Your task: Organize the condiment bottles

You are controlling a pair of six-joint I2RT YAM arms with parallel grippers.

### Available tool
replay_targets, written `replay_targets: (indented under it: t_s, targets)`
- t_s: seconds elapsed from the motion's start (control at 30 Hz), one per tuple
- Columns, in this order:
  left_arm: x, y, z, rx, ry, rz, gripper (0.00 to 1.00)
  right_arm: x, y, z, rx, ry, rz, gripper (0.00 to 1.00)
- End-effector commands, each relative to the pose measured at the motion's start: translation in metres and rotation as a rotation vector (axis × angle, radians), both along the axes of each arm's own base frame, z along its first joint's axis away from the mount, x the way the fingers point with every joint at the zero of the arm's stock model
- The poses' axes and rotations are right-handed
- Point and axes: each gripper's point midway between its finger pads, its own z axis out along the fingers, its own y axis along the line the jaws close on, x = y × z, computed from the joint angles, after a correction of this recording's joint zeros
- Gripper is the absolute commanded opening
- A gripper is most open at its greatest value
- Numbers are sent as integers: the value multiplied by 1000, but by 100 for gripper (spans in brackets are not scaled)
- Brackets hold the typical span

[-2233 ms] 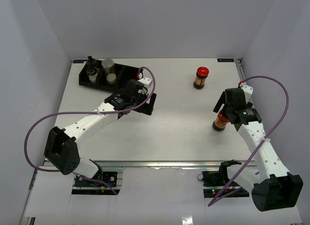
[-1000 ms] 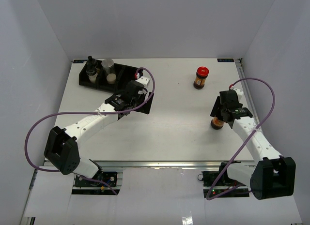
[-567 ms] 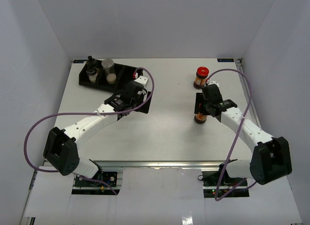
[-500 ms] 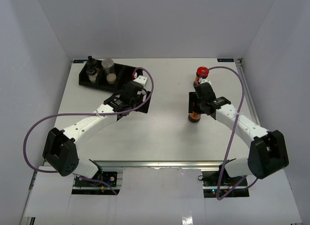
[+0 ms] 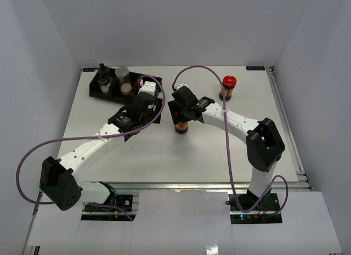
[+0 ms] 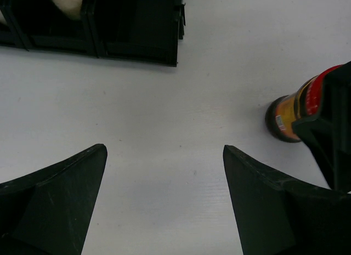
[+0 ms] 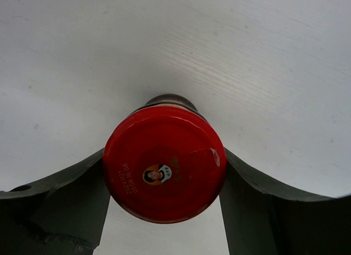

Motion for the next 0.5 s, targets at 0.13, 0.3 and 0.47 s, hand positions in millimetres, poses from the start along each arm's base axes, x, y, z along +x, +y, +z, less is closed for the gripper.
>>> replay_targets:
  t_s: [0.13, 0.3, 0.47]
  targets:
    - [4, 7, 10, -46, -27, 40, 98, 20, 38, 35, 88, -71, 18, 34]
    - [3, -5, 7, -75, -4, -18, 98, 19, 38, 37, 82, -85, 42, 57]
    - [-6, -30, 29, -208, -29, -138, 98, 24, 45, 58, 97, -129, 84, 78]
